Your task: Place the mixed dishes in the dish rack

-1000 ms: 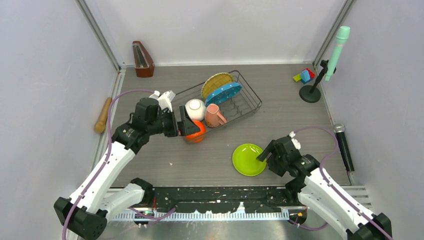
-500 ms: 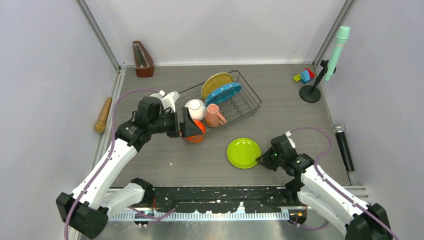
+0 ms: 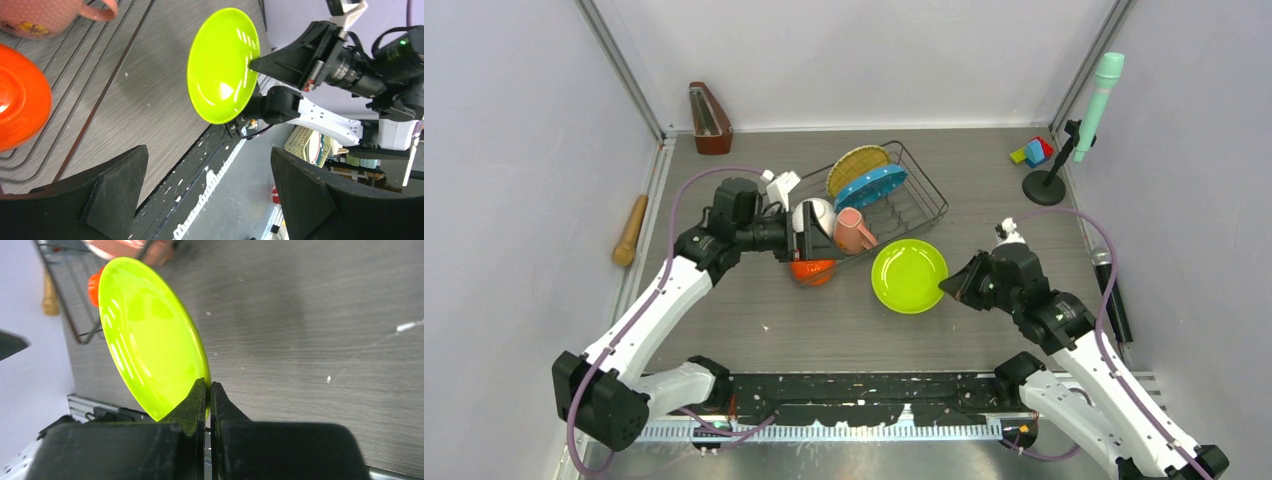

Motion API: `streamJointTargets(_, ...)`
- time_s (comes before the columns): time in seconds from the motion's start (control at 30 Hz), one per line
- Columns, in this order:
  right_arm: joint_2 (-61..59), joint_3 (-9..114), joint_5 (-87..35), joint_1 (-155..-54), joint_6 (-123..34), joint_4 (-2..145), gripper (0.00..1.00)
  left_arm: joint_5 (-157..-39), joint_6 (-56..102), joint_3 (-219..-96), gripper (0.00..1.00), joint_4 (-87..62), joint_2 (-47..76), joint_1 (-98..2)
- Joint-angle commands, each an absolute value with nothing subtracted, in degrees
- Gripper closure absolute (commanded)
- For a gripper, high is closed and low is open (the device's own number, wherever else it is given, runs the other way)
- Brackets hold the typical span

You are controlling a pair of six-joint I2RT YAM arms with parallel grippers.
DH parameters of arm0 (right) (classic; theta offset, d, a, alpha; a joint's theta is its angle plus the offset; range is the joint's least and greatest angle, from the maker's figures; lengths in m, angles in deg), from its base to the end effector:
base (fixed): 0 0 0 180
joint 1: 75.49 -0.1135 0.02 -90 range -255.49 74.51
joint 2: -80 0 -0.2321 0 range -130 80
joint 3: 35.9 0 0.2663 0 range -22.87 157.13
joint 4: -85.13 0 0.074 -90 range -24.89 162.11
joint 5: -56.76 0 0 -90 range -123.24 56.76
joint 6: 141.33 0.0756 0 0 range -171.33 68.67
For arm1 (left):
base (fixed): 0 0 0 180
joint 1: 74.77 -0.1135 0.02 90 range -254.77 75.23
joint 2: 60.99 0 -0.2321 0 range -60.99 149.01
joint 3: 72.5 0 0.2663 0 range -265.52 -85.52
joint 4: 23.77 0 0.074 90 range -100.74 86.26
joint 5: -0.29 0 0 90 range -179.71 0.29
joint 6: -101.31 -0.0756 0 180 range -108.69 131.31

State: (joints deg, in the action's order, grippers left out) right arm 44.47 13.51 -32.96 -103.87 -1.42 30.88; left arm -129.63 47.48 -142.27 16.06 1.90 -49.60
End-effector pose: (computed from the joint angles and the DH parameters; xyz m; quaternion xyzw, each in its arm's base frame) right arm 0.1790 0.0971 0.2154 0.1685 0.8919 0.2667 0.3241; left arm 0.2413 -0.1670 0.2802 0.0831 0.8377 -0.4869 0.2331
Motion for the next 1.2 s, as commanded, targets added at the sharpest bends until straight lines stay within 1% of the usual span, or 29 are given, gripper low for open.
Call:
streamJointTargets(0.0,41.7,23.6,-28.6,-103.7,-9.8,29.4,1.00,-133.3,50.1,-146.6,0.05,10.0,3.8,-48.1)
streamJointTargets(0.1,40.4,26.5,-25.5,-103.7,-13.4,30.7,1.00,-131.6,50.2,-147.7,0.06,8.4,5.3,-46.0)
streamJointTargets(0.27,38.9,29.1,-20.8,-103.7,-16.3,34.1,1.00,-131.0,51.0,-149.9,0.13,5.0,8.2,-44.7)
streamJointTargets(0.33,38.2,29.5,-18.8,-103.7,-16.4,35.2,1.00,-130.8,51.4,-150.8,0.21,4.0,9.6,-44.6)
streamJointTargets(0.43,37.8,29.7,-17.3,-103.7,-16.6,35.9,1.00,-130.8,51.7,-151.9,0.30,3.6,11.5,-44.5)
streamJointTargets(0.53,38.3,29.7,-16.4,-103.7,-16.7,36.1,1.00,-129.5,51.6,-151.9,0.30,3.6,12.8,-44.2)
streamJointTargets(0.67,38.7,30.0,-16.6,-103.7,-16.8,35.6,1.00,-128.6,50.7,-152.0,0.37,3.5,13.9,-42.9)
streamJointTargets(0.77,38.7,30.0,-16.6,-103.7,-16.9,35.6,1.00,-129.9,48.9,-153.4,0.40,4.3,15.5,-41.2)
streamJointTargets(0.93,38.5,30.1,-16.4,-103.7,-16.6,36.4,1.00,-130.4,48.2,-154.4,0.57,5.3,17.0,-39.8)
streamJointTargets(1.07,38.4,30.1,-16.7,-103.7,-16.5,36.7,1.00,-132.1,47.6,-154.8,0.65,5.3,17.7,-39.5)
streamJointTargets(1.13,38.4,30.1,-17.2,-103.7,-16.4,36.8,1.00,-133.6,45.6,-156.0,0.82,7.0,18.3,-39.4)
streamJointTargets(1.17,38.5,30.1,-17.7,-103.7,-16.4,36.8,0.98,-133.5,44.3,-156.6,0.93,8.2,18.7,-39.4)
